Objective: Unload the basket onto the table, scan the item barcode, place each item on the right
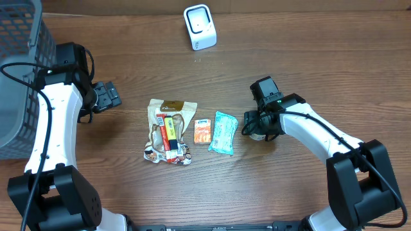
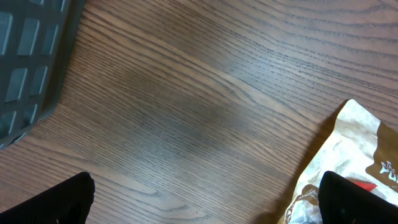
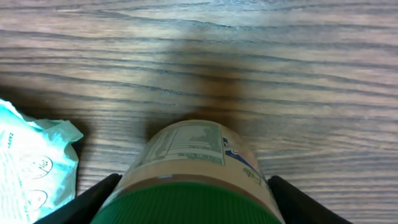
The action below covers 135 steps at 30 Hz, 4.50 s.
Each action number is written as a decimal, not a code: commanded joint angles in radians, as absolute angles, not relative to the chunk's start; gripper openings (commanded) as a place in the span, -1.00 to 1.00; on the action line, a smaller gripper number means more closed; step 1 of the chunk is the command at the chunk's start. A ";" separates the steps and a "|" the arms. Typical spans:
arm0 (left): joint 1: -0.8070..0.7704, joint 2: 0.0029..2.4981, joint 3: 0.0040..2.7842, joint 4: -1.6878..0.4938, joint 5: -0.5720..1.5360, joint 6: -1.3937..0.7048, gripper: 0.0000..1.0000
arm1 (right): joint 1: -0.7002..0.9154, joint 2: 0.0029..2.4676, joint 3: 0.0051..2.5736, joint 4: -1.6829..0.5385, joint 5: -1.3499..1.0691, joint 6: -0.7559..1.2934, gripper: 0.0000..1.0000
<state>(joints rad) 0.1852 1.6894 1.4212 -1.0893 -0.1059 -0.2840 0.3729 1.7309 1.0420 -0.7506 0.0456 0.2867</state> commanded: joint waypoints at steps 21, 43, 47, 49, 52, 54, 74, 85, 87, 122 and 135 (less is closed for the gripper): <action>0.187 1.698 1.435 -1.091 -0.107 -0.269 0.99 | 0.369 1.728 1.600 -1.391 -0.224 0.287 -0.26; 0.187 1.698 1.435 -1.091 -0.107 -0.269 0.99 | 0.369 1.728 1.596 -1.498 -0.672 0.544 -0.70; 0.187 1.698 1.435 -1.091 -0.107 -0.269 0.99 | 0.369 1.728 1.596 -1.536 -0.676 0.717 -0.71; 0.187 1.698 1.435 -1.091 -0.107 -0.269 0.99 | 0.369 1.728 1.596 -1.563 -0.676 0.784 -0.72; 0.187 1.698 1.435 -1.091 -0.107 -0.269 1.00 | 0.369 1.728 1.596 -1.583 -0.698 0.815 -0.74; 0.187 1.698 1.435 -1.091 -0.107 -0.269 0.99 | 0.369 1.728 1.596 -1.581 -0.698 0.814 -0.77; 0.187 1.698 1.435 -1.091 -0.107 -0.269 0.99 | 0.369 1.728 1.596 -1.616 -0.818 0.810 -0.93; 0.187 1.698 1.435 -1.091 -0.107 -0.269 1.00 | 0.369 1.728 1.596 -1.423 -0.207 0.777 -0.92; 0.187 1.698 1.435 -1.091 -0.107 -0.269 1.00 | 0.369 1.728 1.596 -1.396 -0.175 0.777 -0.93; 0.184 1.698 1.435 -1.091 -0.107 -0.269 0.99 | 0.365 1.798 2.172 -0.974 -0.158 0.354 -0.93; 0.184 1.698 1.435 -1.091 -0.107 -0.269 1.00 | 0.392 2.122 2.172 -0.516 -0.078 0.249 -0.93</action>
<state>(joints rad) 0.1852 1.6894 1.4212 -1.0924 -0.1059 -0.2840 0.3943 2.0624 2.1544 -0.5694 -0.1043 0.2874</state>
